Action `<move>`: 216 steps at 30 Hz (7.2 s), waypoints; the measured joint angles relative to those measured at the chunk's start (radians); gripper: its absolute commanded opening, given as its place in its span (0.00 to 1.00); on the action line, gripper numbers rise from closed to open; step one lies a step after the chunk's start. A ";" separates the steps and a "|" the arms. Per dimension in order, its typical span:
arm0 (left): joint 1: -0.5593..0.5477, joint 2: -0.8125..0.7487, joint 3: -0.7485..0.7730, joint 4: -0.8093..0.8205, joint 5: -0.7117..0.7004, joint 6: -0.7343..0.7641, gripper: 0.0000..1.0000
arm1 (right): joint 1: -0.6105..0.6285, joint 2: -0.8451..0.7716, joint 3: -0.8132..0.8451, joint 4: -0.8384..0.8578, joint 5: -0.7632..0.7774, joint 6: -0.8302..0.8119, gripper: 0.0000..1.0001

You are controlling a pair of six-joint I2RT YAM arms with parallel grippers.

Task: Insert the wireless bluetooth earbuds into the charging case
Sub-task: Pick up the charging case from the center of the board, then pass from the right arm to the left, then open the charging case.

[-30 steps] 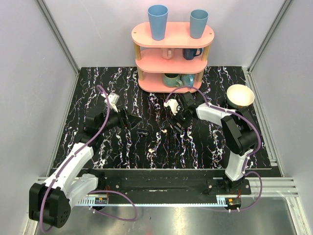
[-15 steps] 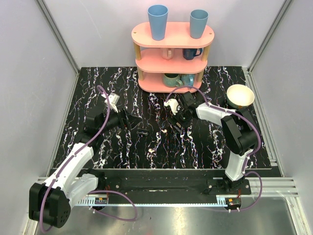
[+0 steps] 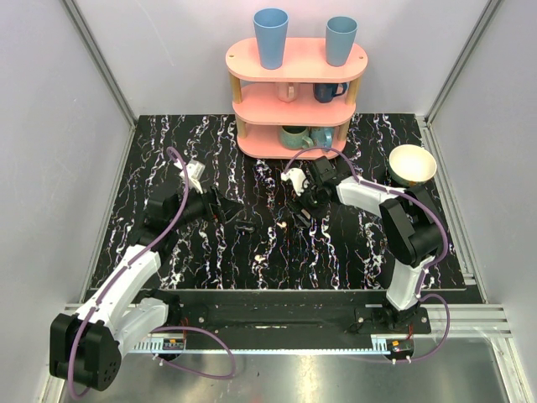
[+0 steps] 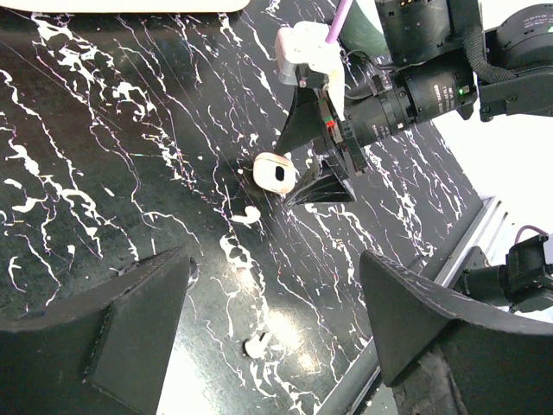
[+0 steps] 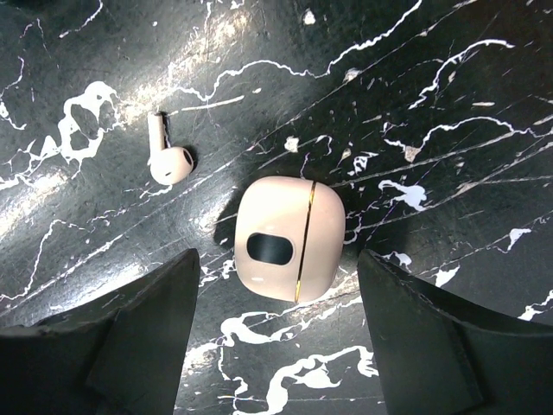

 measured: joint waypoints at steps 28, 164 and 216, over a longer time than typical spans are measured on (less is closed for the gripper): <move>-0.001 -0.032 0.019 0.023 0.083 -0.072 0.96 | 0.000 0.030 0.034 -0.031 0.015 0.005 0.60; -0.307 0.140 0.063 0.351 0.157 -0.057 0.00 | 0.423 -0.762 -0.193 0.213 0.221 -0.127 0.74; -0.298 -0.132 -0.399 1.172 0.001 0.115 0.00 | 0.426 -0.634 -0.030 0.331 0.172 0.715 0.88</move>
